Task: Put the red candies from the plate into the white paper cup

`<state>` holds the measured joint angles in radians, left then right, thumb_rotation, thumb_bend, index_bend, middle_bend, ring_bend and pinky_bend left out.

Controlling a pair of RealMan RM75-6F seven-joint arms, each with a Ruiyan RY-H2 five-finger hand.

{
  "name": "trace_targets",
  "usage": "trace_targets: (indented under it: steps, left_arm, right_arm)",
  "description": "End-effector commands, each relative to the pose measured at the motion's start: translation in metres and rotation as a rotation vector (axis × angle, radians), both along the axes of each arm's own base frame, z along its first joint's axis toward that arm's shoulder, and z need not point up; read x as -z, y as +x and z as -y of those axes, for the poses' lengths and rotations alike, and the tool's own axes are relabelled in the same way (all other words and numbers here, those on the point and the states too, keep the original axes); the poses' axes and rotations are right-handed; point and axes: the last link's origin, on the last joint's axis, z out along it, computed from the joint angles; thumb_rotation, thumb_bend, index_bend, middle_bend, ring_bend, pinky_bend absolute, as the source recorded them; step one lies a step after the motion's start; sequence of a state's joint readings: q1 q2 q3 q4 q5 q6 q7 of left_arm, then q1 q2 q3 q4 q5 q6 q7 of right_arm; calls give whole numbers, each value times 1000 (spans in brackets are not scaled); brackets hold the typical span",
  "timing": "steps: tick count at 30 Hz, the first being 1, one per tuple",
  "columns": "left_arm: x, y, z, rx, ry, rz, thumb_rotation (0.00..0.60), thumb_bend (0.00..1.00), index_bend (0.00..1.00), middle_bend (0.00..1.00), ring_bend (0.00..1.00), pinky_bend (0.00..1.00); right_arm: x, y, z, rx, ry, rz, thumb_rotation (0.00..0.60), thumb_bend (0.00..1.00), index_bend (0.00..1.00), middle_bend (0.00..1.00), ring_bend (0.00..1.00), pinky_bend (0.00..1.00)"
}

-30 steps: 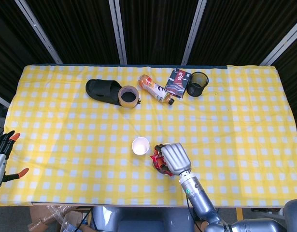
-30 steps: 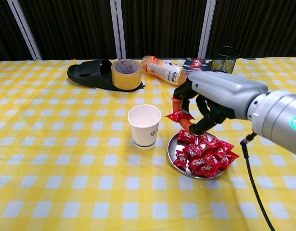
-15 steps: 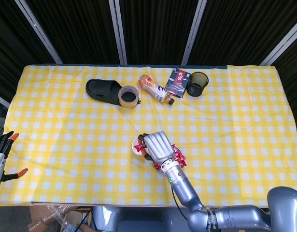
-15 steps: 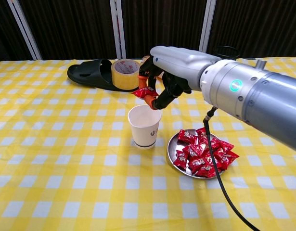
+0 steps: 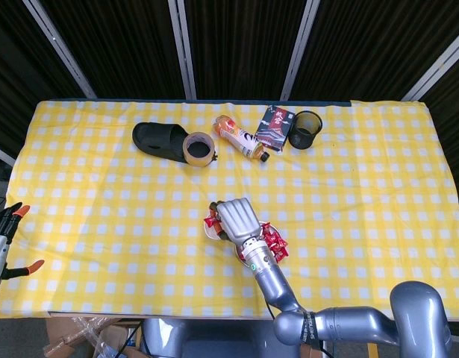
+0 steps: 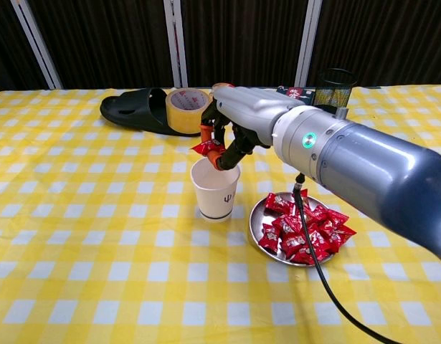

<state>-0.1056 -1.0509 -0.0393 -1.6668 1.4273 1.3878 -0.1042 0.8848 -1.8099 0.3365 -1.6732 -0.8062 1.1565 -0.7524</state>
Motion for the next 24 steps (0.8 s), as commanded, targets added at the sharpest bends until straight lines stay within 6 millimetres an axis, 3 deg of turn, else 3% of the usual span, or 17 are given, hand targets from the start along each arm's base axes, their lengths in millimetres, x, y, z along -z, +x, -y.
trace_targets:
  steps: [1, 17, 24]
  left_arm:
    - [0, 0, 0, 0, 2, 1, 600, 35, 0, 0, 0, 0]
    - [-1, 0, -1, -1, 6, 4, 600, 35, 0, 0, 0, 0]
    - [-1, 1, 0, -2, 10, 5, 600, 35, 0, 0, 0, 0]
  right_arm:
    - [2, 1, -1, -1, 1, 1, 600, 578, 596, 540, 740, 830]
    - [3, -5, -2, -6, -15, -29, 600, 578, 502, 517, 740, 830]
    - [1, -7, -6, -10, -15, -41, 600, 562, 406, 486, 739, 830]
